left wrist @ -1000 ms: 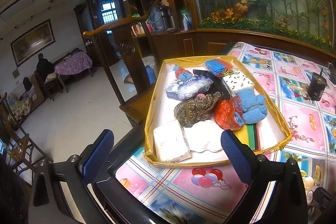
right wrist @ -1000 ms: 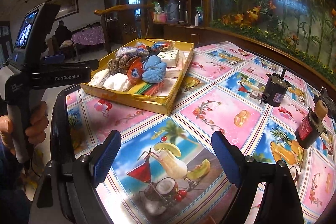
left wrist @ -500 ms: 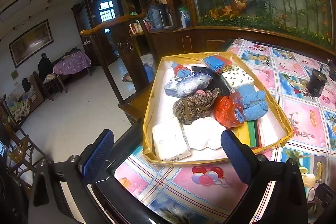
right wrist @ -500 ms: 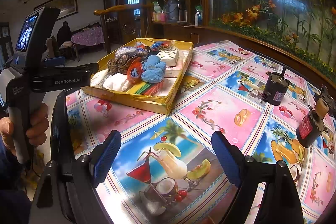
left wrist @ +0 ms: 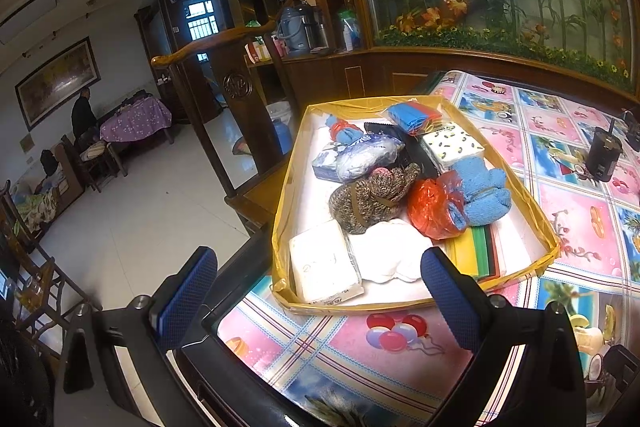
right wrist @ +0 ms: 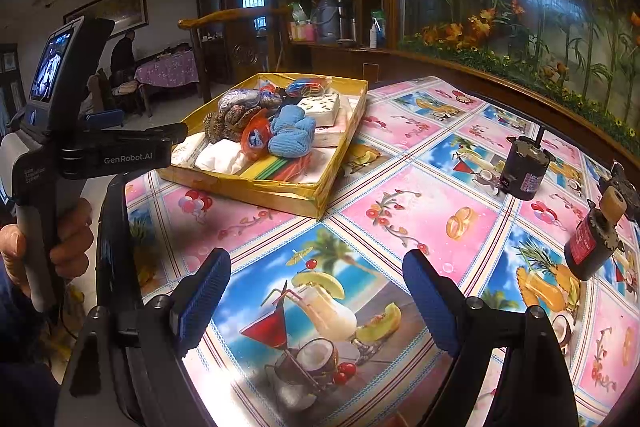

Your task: Organize soft objects

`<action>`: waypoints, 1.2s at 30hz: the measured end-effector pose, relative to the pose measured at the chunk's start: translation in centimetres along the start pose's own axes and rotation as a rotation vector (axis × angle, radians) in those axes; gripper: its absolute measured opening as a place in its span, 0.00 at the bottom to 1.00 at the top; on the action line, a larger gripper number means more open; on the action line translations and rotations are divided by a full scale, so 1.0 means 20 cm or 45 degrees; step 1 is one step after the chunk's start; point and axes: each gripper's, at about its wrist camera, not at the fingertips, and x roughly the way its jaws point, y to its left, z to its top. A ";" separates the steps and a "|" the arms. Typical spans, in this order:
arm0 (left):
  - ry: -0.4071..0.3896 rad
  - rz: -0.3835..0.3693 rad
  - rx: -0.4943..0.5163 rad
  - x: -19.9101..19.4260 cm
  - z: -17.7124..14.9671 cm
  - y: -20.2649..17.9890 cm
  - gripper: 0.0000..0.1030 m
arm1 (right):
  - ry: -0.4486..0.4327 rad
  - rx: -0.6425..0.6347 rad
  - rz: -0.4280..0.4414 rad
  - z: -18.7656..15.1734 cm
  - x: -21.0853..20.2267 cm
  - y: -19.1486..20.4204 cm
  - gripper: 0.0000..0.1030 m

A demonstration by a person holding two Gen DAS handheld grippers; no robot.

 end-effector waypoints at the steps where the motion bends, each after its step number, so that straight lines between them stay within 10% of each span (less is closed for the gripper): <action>1: 0.002 -0.003 0.000 0.00 0.00 0.00 0.99 | -0.001 0.001 0.000 0.00 0.00 0.00 0.88; 36: 0.024 -0.024 0.040 -0.01 -0.02 -0.03 0.99 | 0.004 0.026 -0.017 -0.01 0.00 -0.02 0.88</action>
